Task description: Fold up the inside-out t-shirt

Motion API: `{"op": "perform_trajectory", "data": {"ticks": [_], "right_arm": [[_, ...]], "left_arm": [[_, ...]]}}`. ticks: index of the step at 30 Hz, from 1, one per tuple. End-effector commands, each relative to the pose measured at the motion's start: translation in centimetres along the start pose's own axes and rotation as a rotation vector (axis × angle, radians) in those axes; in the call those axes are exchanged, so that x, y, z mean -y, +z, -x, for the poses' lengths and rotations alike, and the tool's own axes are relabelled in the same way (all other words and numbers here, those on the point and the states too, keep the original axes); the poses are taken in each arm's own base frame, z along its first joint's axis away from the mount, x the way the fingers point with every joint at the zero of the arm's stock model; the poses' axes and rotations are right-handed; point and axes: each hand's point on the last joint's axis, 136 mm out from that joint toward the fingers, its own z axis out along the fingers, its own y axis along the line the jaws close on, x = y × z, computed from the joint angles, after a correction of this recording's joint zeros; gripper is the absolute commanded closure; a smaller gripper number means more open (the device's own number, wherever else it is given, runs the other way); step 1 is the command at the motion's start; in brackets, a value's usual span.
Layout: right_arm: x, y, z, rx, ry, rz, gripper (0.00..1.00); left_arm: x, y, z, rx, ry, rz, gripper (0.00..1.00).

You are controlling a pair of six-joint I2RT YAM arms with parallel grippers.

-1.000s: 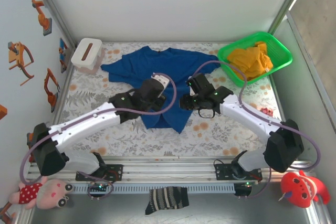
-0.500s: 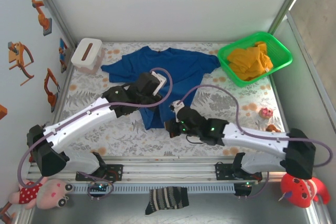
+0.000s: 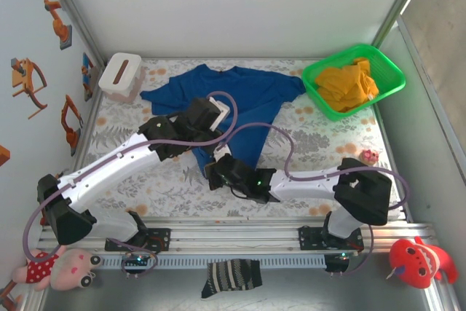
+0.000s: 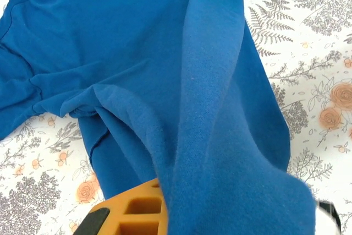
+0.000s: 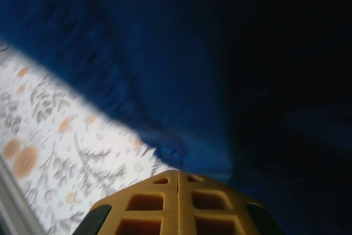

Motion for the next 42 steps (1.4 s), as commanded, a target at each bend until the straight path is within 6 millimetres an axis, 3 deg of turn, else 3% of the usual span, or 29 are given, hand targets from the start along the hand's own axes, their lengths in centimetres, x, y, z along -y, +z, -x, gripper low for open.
{"op": "perform_trajectory", "data": {"ticks": [1,7,10,16,20,23,28,34,42], "right_arm": [[2.6,-0.3,1.1,0.069,0.012,-0.071,1.0],[6.5,-0.1,0.5,0.053,0.038,-0.178,1.0],[7.9,-0.2,1.1,0.061,0.071,-0.197,1.0],[6.5,0.8,1.5,0.038,0.023,-0.161,1.0],[4.7,0.4,0.7,0.056,0.0,-0.171,1.0],[4.4,1.3,-0.1,0.042,0.022,-0.186,1.0],[6.7,3.9,1.2,0.013,0.064,-0.221,1.0],[11.4,4.0,3.3,0.011,0.167,-0.241,1.0],[11.1,5.0,3.4,-0.012,0.249,-0.214,1.0]], "left_arm": [[-0.6,-1.6,1.0,0.028,0.009,-0.005,1.0],[-0.6,-2.7,1.6,0.058,-0.002,-0.021,1.0],[-0.5,-3.4,2.0,0.073,-0.009,-0.041,1.0],[0.8,-4.5,4.0,0.107,-0.066,-0.125,1.0],[1.6,-4.9,5.6,0.117,-0.097,-0.167,1.0],[2.3,-5.3,6.3,0.124,-0.104,-0.21,1.0],[2.5,-6.7,6.5,0.144,-0.109,-0.244,1.0],[2.9,-8.4,6.3,0.165,-0.127,-0.296,1.0],[5.0,-8.4,7.5,0.171,-0.115,-0.365,1.0]]}}
